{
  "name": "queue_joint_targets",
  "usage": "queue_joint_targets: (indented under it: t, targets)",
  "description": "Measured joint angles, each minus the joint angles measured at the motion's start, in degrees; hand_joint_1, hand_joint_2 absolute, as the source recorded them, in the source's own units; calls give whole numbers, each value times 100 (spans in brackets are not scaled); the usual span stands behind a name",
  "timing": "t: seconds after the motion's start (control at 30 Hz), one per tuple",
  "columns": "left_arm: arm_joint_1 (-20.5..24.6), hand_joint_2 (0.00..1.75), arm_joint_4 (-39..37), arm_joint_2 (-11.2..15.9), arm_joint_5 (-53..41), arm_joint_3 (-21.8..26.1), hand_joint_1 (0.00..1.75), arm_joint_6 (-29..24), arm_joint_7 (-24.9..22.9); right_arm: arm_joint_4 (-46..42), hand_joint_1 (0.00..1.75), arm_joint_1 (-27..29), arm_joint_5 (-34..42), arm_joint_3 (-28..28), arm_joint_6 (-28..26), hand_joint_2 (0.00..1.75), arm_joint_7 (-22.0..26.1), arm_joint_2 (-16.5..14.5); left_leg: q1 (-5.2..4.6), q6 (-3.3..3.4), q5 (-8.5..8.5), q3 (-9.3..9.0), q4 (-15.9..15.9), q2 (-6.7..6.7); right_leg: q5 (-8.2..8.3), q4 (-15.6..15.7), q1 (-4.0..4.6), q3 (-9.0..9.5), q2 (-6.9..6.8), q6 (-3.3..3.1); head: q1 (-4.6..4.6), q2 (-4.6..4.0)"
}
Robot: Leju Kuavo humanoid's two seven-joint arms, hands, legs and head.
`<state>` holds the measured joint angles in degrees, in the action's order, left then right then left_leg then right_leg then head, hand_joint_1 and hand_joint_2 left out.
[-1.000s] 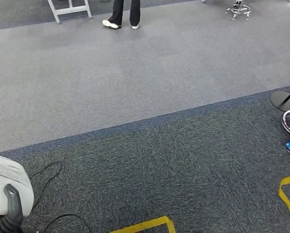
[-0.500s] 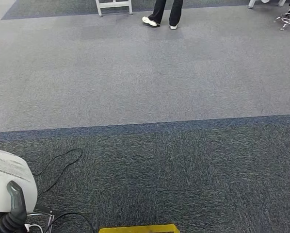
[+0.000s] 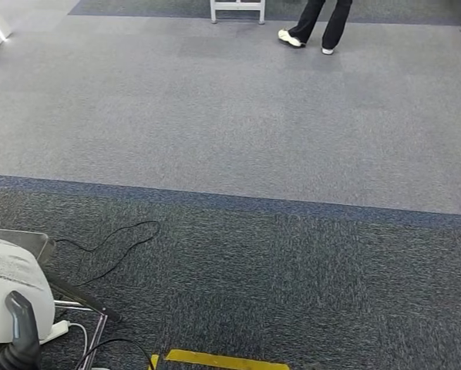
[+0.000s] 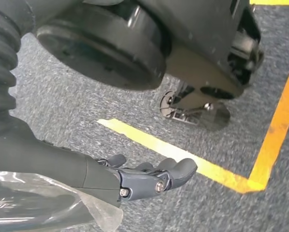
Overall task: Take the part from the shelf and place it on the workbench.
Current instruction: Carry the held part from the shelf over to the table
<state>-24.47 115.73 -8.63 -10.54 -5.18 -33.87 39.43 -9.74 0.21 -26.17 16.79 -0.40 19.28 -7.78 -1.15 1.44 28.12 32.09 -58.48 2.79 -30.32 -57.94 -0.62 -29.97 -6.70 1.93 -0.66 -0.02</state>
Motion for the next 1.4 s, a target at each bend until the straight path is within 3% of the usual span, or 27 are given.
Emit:
queue_joint_targets:
  t: [0.03, 0.1, 0.17, 0.23, 0.27, 0.3, 0.37, 0.4, 0.47, 0.53, 0.6, 0.67, 0.73, 0.77, 0.8, 0.83, 0.9, 0.97, 1.03, 1.07, 1.13, 1.2, 1.23, 1.27, 1.3, 1.33, 1.4]
  targets:
    - [-13, 175, 9, 17, -5, -19, 175, -28, 0, -1, 0, -9, -1, 0, 1, 175, 1, -4, 9, 30, -23, -14, 31, -58, -22, -8, -9, 7, 7, 30, 0, 0]
    - [-6, 175, 25, 43, -30, -73, 175, -81, 0, -3, 0, -16, -2, 3, 1, 175, 5, -9, 37, 106, -77, -44, 91, -177, -240, -334, -20, -138, 283, 76, 19, 0]
    - [9, 175, 31, 66, -69, -122, 175, -140, 0, -3, 0, -5, -2, 13, 1, 175, 9, -9, 44, 153, -100, -25, 99, -292, -592, -1049, -22, -487, 595, 87, 41, 0]
    - [4, 175, 31, 98, -115, -167, 175, -235, 0, -3, 0, 15, -2, 26, 1, 175, 9, -9, 37, 163, -108, -15, 94, -433, -719, -1581, -8, -781, 656, 81, 44, 0]
    - [1, 175, 31, 116, -139, -191, 175, -283, 0, -3, 0, 20, -3, 31, 1, 175, 10, -9, 36, 163, -110, -16, 90, -514, -622, -1570, -1, -799, 668, 73, 45, 0]
    - [0, 175, 31, 131, -166, -213, 175, -334, 0, -3, 0, 22, -4, 34, 1, 175, 10, -9, 35, 161, -111, -21, 83, -594, -419, -1314, 3, -696, 694, 59, 45, 0]
    - [-1, 175, 30, 154, -259, -247, 175, -440, 0, -3, 0, 15, -8, 37, 0, 175, 11, -9, 32, 142, -104, -19, 57, -734, -25, -493, -4, -324, 892, 17, 44, 0]
    - [-1, 175, 30, 161, -336, -263, 175, -498, 0, -3, 0, 17, -9, 40, -1, 175, 11, -9, 33, 122, -99, -4, 37, -796, 67, -185, -11, -181, 1004, -3, 43, 0]
    - [-14, 175, 30, 168, -545, -285, 175, -579, 0, -3, 0, 15, -10, 48, -4, 175, 13, -9, 52, 56, -105, 40, 19, -907, 60, 20, -7, -59, 1109, -41, 40, 0]
    - [-42, 175, 36, 154, -807, -274, 175, -609, 0, -3, 0, 12, -11, 68, -11, 175, 12, -13, 72, -9, -121, 73, 19, -980, 88, 62, -8, -16, 989, -92, 43, 0]
    - [-59, 175, 79, 103, -1107, -222, 175, -617, 0, -3, 0, 15, -12, 97, -17, 175, 11, -20, 62, -69, 14, 164, -173, -772, 118, 115, -33, 8, 847, -146, 16, 0]
    - [-52, 175, 142, 34, -1327, -150, 175, -620, 0, -3, 0, 31, -13, 119, -15, 175, 9, -25, 73, -136, 359, 438, -775, -464, 116, 136, -39, 24, 689, -173, -13, 0]
    - [-62, 175, 194, -30, -1462, -73, 175, -621, 0, -3, 0, 58, -13, 132, -11, 175, 4, -27, 112, -194, 627, 770, -1468, -364, 95, 134, -37, 31, 514, -176, -16, 0]
    - [-74, 175, 232, -69, -1537, -23, 175, -621, 0, -3, 0, 67, -14, 136, -7, 175, 2, -27, 133, -214, 622, 836, -1601, -344, 82, 134, -37, 37, 428, -170, -16, 0]
    - [-85, 175, 279, -113, -1617, 28, 175, -622, 0, -3, 0, 70, -17, 138, -4, 175, 1, -27, 151, -226, 497, 781, -1488, -325, 69, 133, -37, 51, 354, -159, -16, 0]
    - [-91, 175, 336, -158, -1686, 78, 175, -622, 0, -3, 0, 69, -20, 141, 1, 175, 0, -27, 162, -228, 296, 623, -1172, -279, 53, 133, -38, 73, 287, -147, -17, 0]
    - [-85, 175, 446, -247, -1793, 172, 175, -623, 0, -3, 0, 66, -29, 148, 11, 175, 2, -27, 134, -196, -26, 231, -385, -18, 8, 130, -23, 122, 169, -97, -19, 0]
    - [-76, 175, 532, -333, -1893, 249, 175, -626, 0, -3, 0, 63, -48, 159, 19, 175, 7, -27, 78, -113, -85, 61, -13, 155, -34, 129, 1, 154, 56, -24, -20, 0]
    - [-82, 175, 596, -416, -1976, 322, 175, -629, 0, -3, 0, 47, -75, 166, 26, 175, 13, -27, 51, -21, -72, 70, 9, 54, -62, 143, 1, 196, -71, 48, -22, 0]
    - [-87, 175, 625, -452, -2003, 355, 175, -631, 0, -4, 0, 33, -87, 167, 28, 175, 15, -28, 54, 19, -82, 63, 29, -14, -95, 124, -11, 207, -33, 81, -20, 0]
    - [-69, 175, 666, -509, -2041, 391, 175, -633, 0, -4, 0, 12, -103, 169, 30, 175, 22, -29, 78, 102, -108, 42, 71, -141, -307, -195, -37, 59, 260, 119, 10, 0]
    - [-44, 175, 679, -557, -2094, 407, 175, -634, 0, -3, 0, 15, -113, 173, 27, 175, 22, -29, 82, 157, -107, 46, 77, -278, -668, -983, -48, -353, 579, 123, 44, 0]
    - [-40, 175, 679, -575, -2120, 413, 175, -633, 0, -3, 0, 23, -114, 176, 26, 175, 21, -29, 74, 168, -104, 47, 76, -359, -783, -1347, -47, -557, 634, 122, 50, 0]
    - [-39, 175, 679, -592, -2143, 420, 175, -633, 0, -3, 0, 28, -115, 179, 22, 175, 21, -29, 66, 172, -102, 42, 74, -443, -794, -1550, -44, -690, 658, 116, 52, 0]
    - [-39, 175, 679, -607, -2170, 427, 175, -632, 0, -3, 0, 31, -116, 182, 20, 175, 20, -29, 60, 172, -100, 34, 70, -530, -674, -1505, -43, -708, 670, 107, 54, 0]
    - [-38, 175, 679, -622, -2206, 436, 175, -632, 0, -3, 0, 30, -119, 184, 17, 175, 20, -29, 57, 165, -96, 22, 64, -616, -451, -1226, -43, -613, 703, 91, 54, 0]
    - [-31, 175, 680, -653, -2311, 453, 175, -632, 0, -3, 0, 32, -129, 186, 15, 175, 17, -29, 54, 136, -78, 18, 36, -766, -27, -456, -56, -314, 954, 50, 52, 0]
